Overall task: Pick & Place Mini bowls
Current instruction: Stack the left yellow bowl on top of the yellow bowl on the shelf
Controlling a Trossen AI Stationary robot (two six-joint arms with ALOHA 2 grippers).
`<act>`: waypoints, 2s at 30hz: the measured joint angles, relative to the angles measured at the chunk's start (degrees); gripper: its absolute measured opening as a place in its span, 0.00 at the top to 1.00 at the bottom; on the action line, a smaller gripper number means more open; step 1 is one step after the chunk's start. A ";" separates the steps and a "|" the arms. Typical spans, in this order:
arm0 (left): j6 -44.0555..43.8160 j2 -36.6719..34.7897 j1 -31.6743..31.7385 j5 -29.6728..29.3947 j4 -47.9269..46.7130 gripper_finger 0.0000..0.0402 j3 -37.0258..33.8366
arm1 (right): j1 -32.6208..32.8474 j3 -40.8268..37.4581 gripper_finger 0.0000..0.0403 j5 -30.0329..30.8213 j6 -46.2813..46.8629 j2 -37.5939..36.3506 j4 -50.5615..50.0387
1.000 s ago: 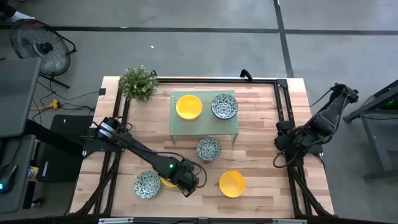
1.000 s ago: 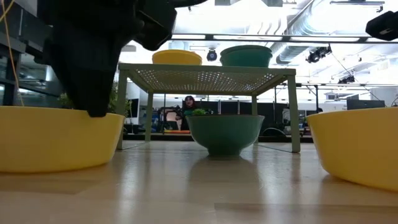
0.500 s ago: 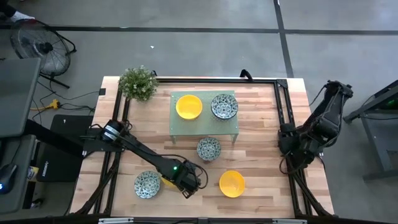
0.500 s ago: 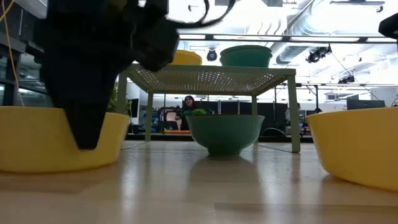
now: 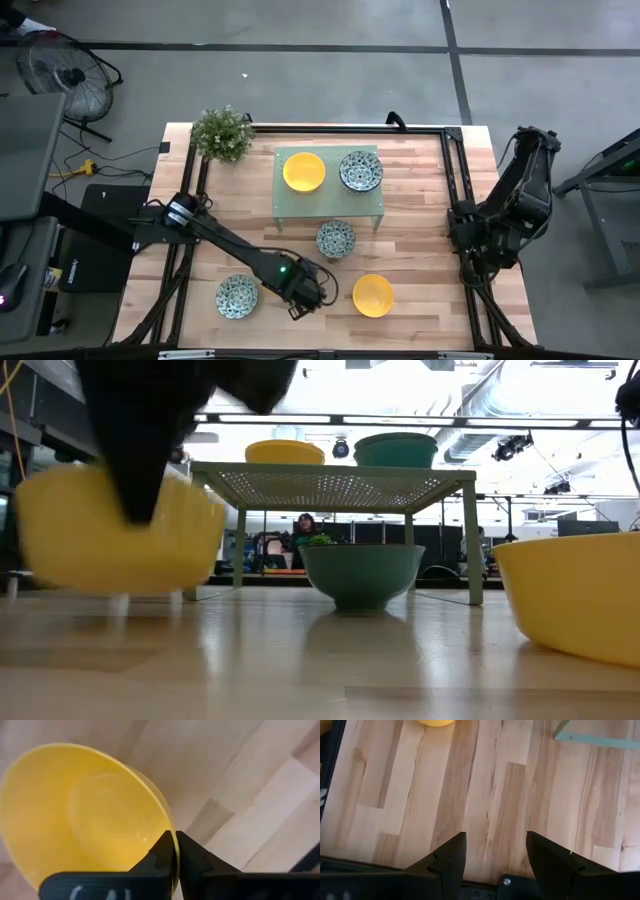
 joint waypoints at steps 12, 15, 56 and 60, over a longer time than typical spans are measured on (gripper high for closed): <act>15.93 -0.01 5.05 -12.12 -27.16 1.00 24.38 | 0.15 0.00 0.52 1.42 0.49 0.02 0.03; 23.19 -0.01 7.61 -14.68 -27.43 1.00 28.93 | 0.15 0.00 0.52 1.40 0.46 0.02 0.03; 45.58 -5.25 14.29 -12.19 -27.64 1.00 39.04 | 0.09 0.00 0.52 0.98 -0.17 0.02 0.53; 53.62 -5.87 18.05 -10.26 -27.53 1.00 39.15 | 0.09 0.00 0.52 0.87 -0.16 0.02 0.52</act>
